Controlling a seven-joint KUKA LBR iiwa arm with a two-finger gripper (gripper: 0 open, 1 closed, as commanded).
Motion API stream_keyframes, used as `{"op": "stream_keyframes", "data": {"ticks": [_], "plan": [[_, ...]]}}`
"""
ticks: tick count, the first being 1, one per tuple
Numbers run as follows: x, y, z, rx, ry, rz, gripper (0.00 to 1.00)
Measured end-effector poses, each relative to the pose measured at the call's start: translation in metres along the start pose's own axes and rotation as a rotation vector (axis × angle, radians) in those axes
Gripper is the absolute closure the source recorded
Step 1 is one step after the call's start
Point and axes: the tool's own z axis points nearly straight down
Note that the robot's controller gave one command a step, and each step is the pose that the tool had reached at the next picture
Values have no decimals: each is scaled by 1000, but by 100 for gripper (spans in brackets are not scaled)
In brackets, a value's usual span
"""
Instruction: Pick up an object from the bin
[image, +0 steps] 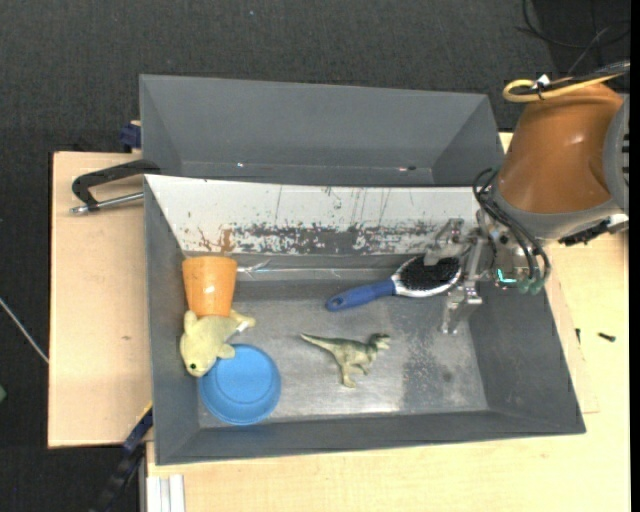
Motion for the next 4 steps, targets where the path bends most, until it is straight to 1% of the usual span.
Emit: {"op": "stream_keyframes", "data": {"ticks": [1, 2, 3, 4], "plan": [[-38, 21, 123, 0, -16, -108, 0], [-32, 11, 91, 1, -15, -13, 0], [-35, 16, 84, 0, -13, 44, 0], [-36, 27, 121, -1, -13, 120, 0]]}}
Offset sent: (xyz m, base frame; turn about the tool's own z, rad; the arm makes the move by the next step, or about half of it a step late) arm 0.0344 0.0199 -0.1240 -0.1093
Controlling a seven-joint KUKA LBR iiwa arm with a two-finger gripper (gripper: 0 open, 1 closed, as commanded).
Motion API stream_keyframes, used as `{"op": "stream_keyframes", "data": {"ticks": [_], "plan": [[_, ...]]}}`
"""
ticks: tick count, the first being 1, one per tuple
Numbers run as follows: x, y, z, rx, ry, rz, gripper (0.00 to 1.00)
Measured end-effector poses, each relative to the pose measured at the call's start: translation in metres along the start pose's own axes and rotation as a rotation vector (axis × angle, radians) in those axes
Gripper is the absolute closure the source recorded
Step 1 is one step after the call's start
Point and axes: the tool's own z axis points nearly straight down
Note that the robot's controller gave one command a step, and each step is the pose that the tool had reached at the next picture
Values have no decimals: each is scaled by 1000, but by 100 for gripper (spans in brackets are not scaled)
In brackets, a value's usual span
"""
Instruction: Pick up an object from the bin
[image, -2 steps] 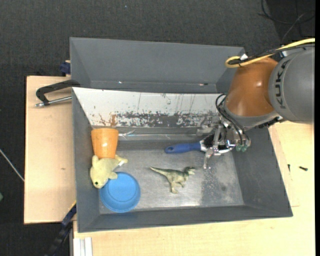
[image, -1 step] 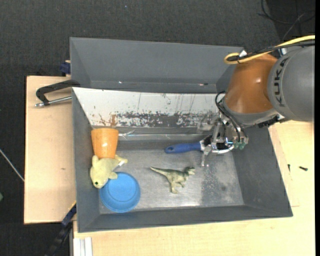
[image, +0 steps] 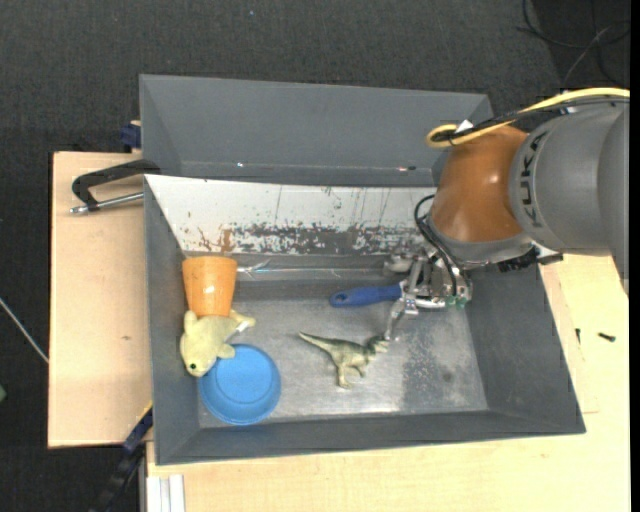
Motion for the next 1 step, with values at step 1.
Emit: {"op": "stream_keyframes", "data": {"ticks": [1], "plan": [[-1, 1, -2, 1, 3, 0, 0]]}}
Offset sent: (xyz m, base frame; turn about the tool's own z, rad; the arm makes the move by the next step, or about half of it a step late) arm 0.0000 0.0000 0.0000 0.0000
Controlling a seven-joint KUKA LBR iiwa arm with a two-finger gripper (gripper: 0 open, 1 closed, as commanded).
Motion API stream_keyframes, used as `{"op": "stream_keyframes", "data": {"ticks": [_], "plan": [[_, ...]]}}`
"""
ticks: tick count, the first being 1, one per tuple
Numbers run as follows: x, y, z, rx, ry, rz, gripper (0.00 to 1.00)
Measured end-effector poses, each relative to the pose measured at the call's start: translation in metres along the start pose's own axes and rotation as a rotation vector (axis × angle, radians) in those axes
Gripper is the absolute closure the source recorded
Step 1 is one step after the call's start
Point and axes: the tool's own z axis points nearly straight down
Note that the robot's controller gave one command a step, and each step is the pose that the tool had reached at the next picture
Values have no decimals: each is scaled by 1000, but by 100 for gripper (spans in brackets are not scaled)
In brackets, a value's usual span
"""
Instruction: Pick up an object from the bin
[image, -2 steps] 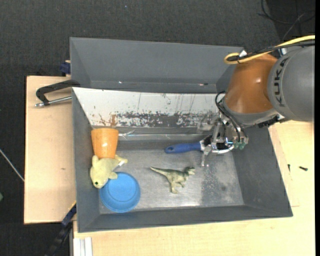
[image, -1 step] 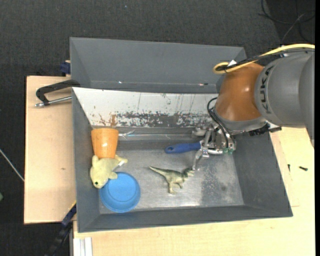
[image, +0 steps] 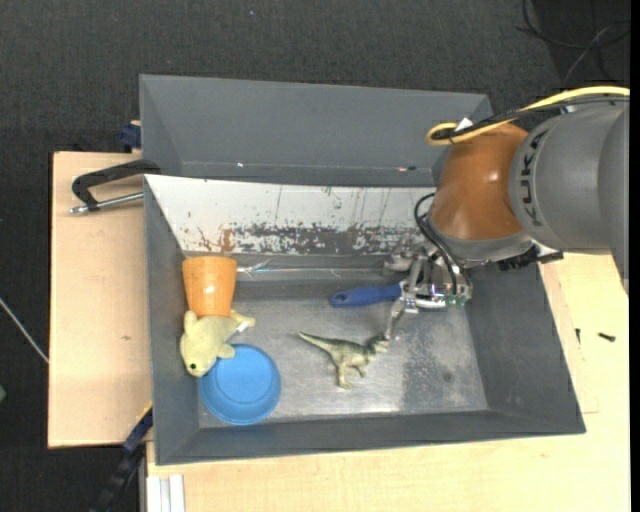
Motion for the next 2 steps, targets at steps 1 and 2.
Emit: {"op": "stream_keyframes", "data": {"ticks": [1, 2], "plan": [[-1, 0, -1, 0, -5, 0, 100], [-3, 1, -36, 0, -5, 0, 100]]}}
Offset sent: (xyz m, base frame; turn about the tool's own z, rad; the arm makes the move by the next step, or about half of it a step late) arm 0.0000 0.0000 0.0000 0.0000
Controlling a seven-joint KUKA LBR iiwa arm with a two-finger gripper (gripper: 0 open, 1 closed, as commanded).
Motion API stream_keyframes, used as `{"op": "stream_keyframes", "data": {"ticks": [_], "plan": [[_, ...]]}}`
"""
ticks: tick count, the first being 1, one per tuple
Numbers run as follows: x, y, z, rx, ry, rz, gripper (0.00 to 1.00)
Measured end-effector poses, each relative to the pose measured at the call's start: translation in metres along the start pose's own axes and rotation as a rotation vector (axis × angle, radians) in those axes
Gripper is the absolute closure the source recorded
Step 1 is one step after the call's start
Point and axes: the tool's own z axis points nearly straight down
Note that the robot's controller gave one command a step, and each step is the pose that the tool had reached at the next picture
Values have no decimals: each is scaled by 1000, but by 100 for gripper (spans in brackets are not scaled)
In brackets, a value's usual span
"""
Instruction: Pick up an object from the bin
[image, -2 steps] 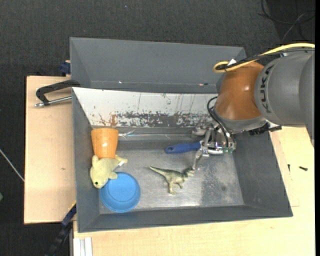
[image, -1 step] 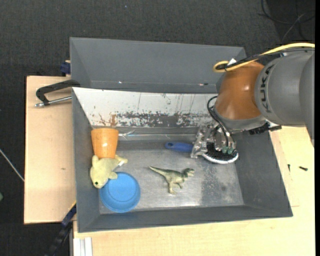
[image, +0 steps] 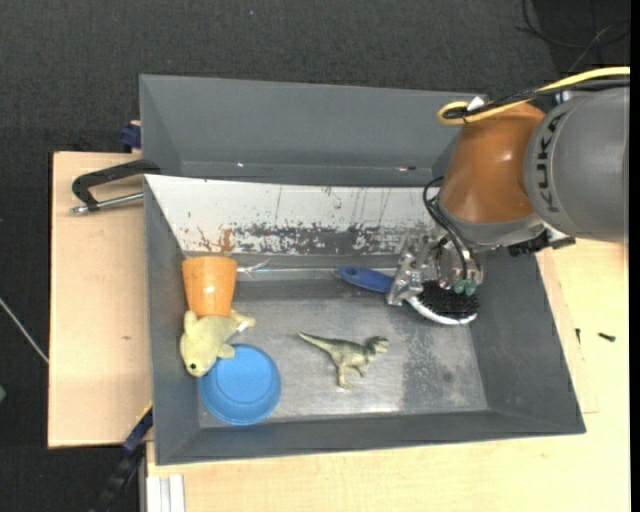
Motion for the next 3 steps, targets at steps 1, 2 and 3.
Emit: {"op": "stream_keyframes", "data": {"ticks": [1, 2, 3], "plan": [[-2, 1, -31, 0, 0, 0, 100], [-3, 1, -55, 0, 1, 0, 100], [-4, 2, -66, 0, 2, 0, 100]]}}
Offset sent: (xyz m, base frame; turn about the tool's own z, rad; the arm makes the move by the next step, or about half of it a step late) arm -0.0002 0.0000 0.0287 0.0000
